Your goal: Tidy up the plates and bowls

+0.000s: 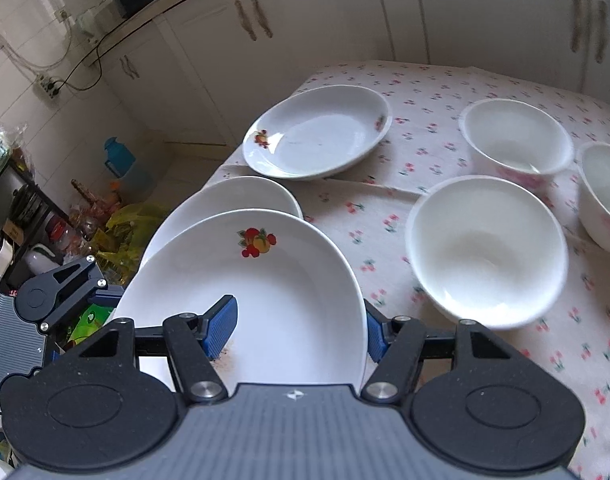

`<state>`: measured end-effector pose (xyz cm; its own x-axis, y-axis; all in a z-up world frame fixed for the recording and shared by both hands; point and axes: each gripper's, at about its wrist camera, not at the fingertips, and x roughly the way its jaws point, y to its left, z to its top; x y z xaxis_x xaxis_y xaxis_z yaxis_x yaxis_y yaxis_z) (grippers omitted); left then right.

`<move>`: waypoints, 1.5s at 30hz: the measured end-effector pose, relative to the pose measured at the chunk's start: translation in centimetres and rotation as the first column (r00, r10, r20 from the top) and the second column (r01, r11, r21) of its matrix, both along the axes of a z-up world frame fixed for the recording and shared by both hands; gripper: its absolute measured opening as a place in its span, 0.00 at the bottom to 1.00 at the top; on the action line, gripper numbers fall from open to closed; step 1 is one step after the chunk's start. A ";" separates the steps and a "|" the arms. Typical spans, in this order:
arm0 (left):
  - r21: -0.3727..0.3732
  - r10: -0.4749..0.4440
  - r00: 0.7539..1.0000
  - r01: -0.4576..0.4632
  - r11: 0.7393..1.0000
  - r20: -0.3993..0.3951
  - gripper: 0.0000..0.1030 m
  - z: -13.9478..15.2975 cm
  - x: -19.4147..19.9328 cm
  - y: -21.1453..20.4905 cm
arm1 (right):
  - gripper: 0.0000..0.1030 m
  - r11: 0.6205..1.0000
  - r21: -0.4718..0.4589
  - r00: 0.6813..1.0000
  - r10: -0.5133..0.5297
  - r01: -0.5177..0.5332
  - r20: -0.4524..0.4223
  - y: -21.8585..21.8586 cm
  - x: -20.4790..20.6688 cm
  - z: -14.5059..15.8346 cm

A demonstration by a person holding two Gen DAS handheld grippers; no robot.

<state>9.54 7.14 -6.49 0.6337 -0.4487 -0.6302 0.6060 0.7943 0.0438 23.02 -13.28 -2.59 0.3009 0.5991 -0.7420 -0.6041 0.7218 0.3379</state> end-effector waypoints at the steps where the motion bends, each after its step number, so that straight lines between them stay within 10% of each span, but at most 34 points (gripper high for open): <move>1: 0.003 0.004 1.000 -0.004 1.000 0.001 0.99 0.0 0.1 0.4 | 0.68 1.000 0.000 1.000 0.005 -0.005 -0.001 0.5 0.2 0.0; 45: -0.081 0.057 0.990 -0.068 0.994 -0.133 0.99 -2.1 5.2 6.3 | 0.68 0.998 -0.066 0.999 0.013 -0.015 -0.034 7.4 3.5 -1.5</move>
<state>14.77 13.48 -8.62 0.5773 -0.4663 -0.6703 0.5511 0.8282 -0.1015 26.50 -5.85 -4.12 0.2669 0.5525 -0.7897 -0.6030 0.7349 0.3103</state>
